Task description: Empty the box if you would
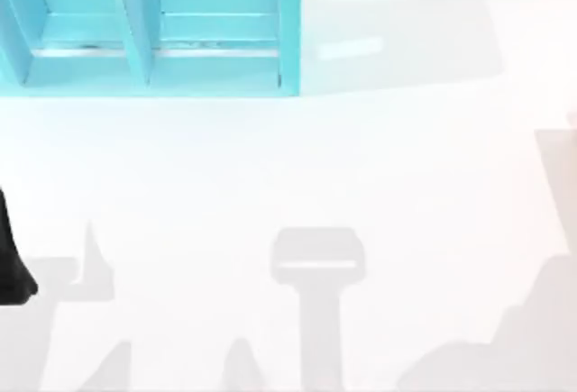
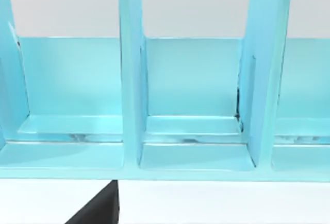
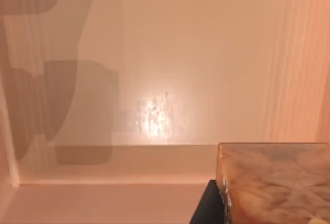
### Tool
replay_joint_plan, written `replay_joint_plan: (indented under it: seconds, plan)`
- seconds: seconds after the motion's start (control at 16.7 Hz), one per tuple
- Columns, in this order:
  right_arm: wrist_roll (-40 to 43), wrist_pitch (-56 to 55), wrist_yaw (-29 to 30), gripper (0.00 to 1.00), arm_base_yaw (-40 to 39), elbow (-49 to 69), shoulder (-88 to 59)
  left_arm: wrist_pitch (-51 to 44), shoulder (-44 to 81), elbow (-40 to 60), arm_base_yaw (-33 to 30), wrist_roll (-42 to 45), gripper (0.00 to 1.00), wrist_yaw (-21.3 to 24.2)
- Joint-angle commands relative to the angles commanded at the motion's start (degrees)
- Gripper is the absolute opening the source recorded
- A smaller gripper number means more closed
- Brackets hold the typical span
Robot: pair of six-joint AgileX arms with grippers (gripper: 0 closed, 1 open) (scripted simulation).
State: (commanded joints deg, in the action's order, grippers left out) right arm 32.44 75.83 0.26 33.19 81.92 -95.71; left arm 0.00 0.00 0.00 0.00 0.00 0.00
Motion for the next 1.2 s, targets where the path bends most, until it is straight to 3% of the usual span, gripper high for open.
replay_joint_plan:
  seconds: [0.3, 0.9, 1.2]
  plan:
    - [-8.34, -1.55, 0.63, 0.00, -9.02, 1.45, -1.76, 0.00, 0.00, 0.00, 0.00, 0.00, 1.00, 0.00]
    - [-48.64, -10.95, 1.44, 0.00, -53.97, 3.22, -9.17, 0.00, 0.00, 0.00, 0.00, 0.00, 1.00, 0.00]
    - [-66.54, -14.47, 1.02, 0.00, -69.48, 1.15, -13.46, 0.00, 0.00, 0.00, 0.00, 0.00, 1.00, 0.00]
